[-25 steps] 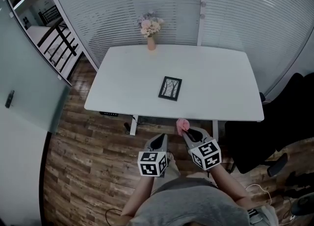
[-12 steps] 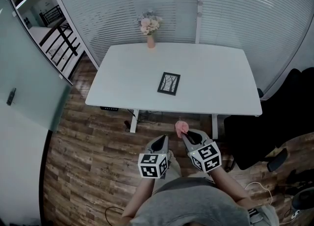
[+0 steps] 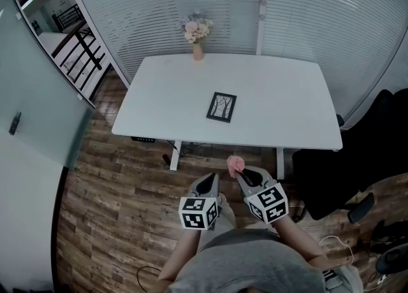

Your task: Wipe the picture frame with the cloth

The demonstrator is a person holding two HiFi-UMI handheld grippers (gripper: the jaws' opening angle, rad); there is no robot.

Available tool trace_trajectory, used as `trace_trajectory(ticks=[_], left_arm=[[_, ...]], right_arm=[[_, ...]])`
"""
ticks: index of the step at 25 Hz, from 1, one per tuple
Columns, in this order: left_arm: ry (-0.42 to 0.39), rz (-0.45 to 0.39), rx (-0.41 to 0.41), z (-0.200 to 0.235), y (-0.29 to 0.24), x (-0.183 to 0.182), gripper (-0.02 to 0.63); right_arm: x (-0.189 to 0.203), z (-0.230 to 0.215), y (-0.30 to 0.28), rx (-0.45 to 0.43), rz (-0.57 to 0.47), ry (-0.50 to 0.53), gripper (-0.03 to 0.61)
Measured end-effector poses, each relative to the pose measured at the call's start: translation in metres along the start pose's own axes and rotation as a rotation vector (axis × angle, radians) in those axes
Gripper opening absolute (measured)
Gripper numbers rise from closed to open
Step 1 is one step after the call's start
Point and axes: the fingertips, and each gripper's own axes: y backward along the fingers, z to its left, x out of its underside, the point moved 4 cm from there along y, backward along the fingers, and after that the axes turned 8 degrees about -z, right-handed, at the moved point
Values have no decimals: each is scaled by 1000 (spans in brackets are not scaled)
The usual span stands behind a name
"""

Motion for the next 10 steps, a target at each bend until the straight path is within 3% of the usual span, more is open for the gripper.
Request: trace_trajectory(ticks=[10], left_arm=[[5,1,-10,11,-2,-4,0]], right_arm=[[-5,0,-12,-21,2,8,32]])
